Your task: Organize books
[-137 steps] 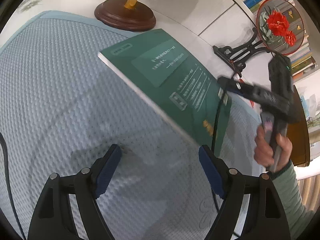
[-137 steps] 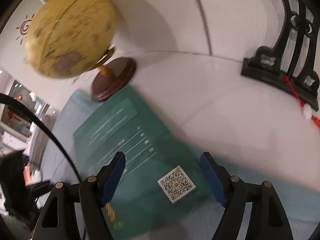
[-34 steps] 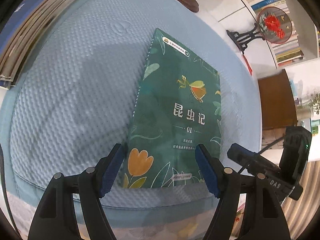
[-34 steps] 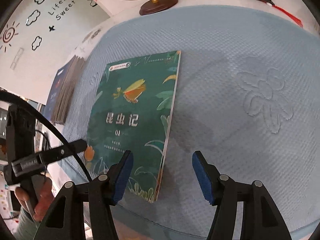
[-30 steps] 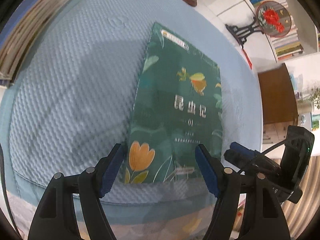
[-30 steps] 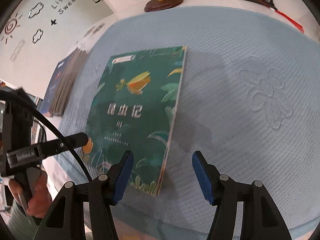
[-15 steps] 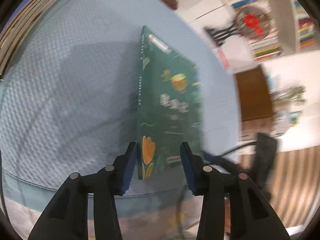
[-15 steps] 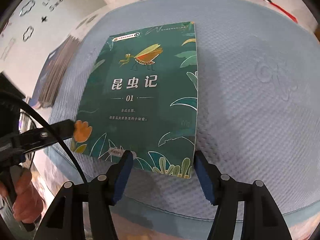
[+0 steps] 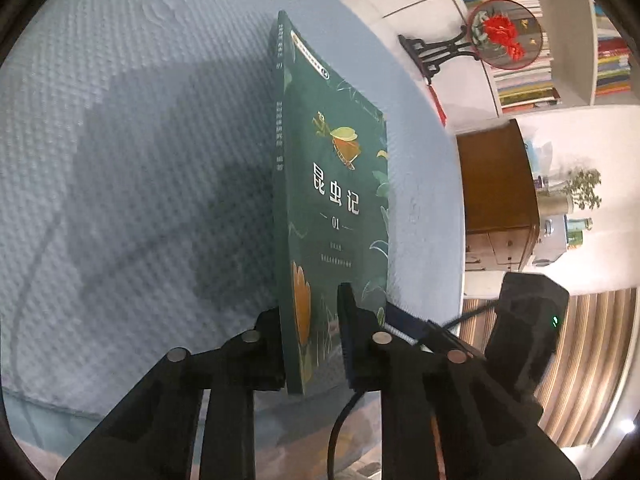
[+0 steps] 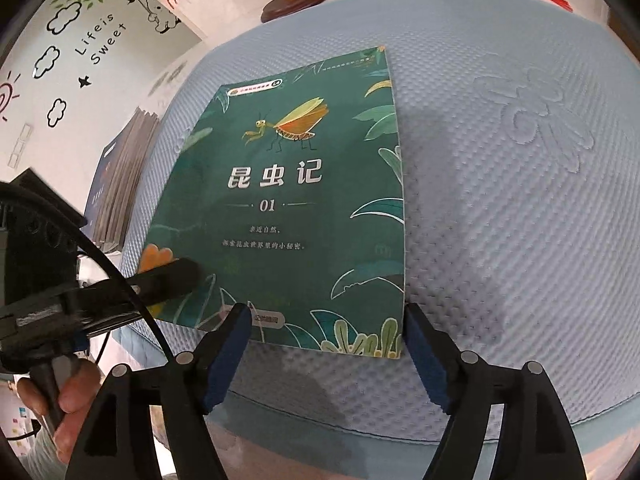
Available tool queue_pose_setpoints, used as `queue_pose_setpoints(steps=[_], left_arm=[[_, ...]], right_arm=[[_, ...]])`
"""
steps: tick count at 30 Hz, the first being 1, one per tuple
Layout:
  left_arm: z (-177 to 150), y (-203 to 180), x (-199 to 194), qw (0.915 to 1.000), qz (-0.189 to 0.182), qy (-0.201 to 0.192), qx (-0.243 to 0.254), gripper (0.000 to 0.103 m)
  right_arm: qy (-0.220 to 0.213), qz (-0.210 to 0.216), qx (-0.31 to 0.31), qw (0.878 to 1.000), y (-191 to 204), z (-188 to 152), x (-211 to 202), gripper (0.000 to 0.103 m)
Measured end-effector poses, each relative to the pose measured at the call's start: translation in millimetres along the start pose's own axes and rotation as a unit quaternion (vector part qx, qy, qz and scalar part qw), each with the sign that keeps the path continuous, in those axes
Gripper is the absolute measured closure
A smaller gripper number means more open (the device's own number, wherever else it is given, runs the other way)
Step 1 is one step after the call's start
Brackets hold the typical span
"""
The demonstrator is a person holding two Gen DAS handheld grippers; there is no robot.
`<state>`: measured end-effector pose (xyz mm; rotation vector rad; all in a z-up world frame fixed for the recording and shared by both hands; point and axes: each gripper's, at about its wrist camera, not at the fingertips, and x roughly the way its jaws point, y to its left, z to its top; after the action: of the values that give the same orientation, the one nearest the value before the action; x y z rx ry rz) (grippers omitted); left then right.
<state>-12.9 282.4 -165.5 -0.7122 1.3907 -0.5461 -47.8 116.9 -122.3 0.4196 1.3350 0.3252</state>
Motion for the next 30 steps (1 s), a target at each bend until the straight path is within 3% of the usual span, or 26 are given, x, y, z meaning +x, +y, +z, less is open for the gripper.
queue_pose_setpoints(steps=[5,11,14,20,23,27,30], left_arm=[[15,0,-3,0.9991,-0.026,-0.004,-0.034,0.091],[35,-3,-8,0.9919,-0.096,-0.001,-0.084,0.091],[43,4,-6,0.9791,-0.155,0.008,-0.131,0.091],[54,11,0,0.963,-0.202,0.013,-0.178,0.091],[57,11,3,0.9669,-0.182,0.01,-0.178,0.091],[63,6,6,0.9776,-0.135,0.008,-0.162,0.093],[66,-12,9,0.9936,-0.043,0.005,-0.104,0.092]], right_arm=[[0.021,0.041,0.026,0.999,-13,12,-2,0.027],[0.024,0.09,0.07,0.993,-40,32,-12,0.027],[0.032,0.148,0.112,0.982,-60,45,-9,0.025],[0.046,0.266,0.178,0.946,-87,70,16,0.024],[0.044,0.29,0.187,0.938,-88,77,25,0.048],[0.024,0.256,0.153,0.954,-81,82,20,0.062],[0.01,0.216,0.106,0.971,-74,86,10,0.065]])
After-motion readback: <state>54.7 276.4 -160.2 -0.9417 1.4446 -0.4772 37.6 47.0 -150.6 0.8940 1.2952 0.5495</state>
